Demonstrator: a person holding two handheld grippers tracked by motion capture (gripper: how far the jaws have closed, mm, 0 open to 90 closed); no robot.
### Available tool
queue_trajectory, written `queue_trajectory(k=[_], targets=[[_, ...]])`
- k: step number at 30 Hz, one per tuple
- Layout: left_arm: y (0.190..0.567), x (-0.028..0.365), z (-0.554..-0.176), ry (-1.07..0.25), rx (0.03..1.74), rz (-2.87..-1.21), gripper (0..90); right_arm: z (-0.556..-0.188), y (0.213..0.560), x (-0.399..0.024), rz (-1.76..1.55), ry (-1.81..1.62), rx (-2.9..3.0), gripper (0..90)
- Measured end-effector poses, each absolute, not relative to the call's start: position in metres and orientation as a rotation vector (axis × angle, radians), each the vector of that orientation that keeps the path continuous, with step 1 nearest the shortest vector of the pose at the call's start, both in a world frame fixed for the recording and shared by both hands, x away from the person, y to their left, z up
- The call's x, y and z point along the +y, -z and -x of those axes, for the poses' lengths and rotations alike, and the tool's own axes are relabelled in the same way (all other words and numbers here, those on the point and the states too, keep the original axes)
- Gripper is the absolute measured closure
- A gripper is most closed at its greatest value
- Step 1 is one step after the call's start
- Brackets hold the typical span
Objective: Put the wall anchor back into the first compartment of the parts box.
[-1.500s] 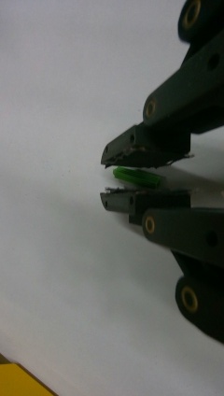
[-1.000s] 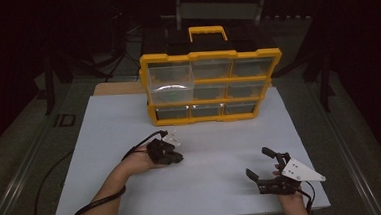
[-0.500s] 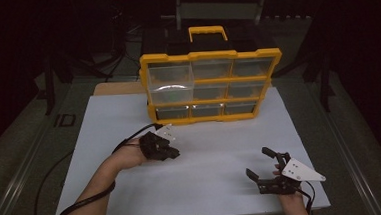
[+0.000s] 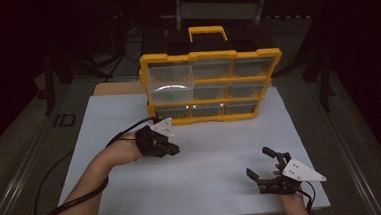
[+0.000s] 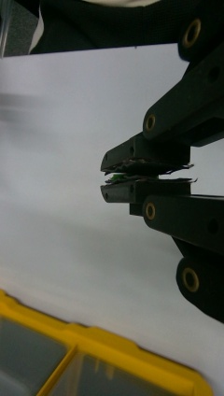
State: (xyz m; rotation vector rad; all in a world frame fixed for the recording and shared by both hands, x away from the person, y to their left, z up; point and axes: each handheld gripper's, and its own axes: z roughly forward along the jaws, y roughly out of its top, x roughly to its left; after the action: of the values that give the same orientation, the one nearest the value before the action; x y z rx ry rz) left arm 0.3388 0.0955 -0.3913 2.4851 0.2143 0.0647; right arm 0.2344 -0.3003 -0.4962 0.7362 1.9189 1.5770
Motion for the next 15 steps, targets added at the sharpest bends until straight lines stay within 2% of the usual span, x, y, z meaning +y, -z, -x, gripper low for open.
queue_trajectory(k=[15], targets=[[0.334, 0.101, -0.333, -0.110, 0.166, -2.458, 84.3, -0.234, 0.496, -0.301, -0.728, -1.574, 1.915, 8.9]])
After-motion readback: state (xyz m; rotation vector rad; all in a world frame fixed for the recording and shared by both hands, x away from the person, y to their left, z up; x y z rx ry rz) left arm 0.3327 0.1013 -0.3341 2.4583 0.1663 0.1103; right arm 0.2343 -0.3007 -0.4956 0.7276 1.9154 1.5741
